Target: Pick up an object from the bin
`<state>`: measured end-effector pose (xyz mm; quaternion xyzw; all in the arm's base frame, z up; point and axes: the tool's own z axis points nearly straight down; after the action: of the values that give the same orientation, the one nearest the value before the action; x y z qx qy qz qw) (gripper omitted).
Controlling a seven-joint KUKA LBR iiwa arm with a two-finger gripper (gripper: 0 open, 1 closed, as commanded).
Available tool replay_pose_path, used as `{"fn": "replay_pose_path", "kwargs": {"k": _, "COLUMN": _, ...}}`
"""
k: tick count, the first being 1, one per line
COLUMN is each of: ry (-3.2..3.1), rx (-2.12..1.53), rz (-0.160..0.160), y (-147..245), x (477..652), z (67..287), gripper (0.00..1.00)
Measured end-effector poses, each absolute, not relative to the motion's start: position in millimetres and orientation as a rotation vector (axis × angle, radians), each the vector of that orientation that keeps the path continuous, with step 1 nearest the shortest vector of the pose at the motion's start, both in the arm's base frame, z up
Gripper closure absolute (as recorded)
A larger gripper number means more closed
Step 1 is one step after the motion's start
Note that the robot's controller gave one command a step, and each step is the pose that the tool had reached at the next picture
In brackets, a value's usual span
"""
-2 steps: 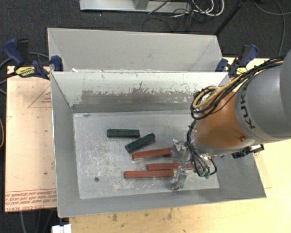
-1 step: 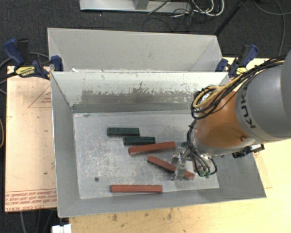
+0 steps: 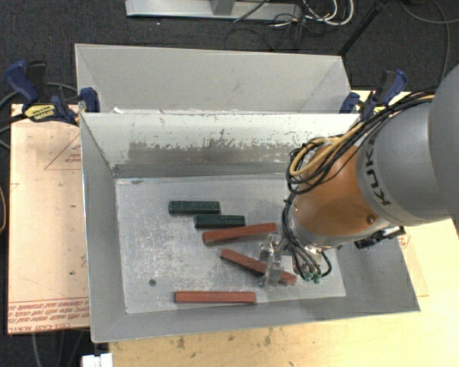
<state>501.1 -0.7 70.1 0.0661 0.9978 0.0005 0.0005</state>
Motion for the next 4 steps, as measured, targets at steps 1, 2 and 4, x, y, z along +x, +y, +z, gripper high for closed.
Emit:
{"fn": "replay_pose_path", "kwargs": {"k": 1, "ry": 3.128, "rx": -0.298, "rz": -0.001, "y": -49, "x": 492.9, "z": 70, "gripper": 1.0}}
{"fn": "replay_pose_path", "kwargs": {"k": 2, "ry": 3.067, "rx": -0.627, "rz": -0.002, "y": -19, "x": 507.6, "z": 220, "gripper": 1.0}}
{"fn": "replay_pose_path", "kwargs": {"k": 4, "ry": 3.112, "rx": -0.363, "rz": 0.0, "y": -48, "x": 486.8, "z": 72, "gripper": 0.0}}
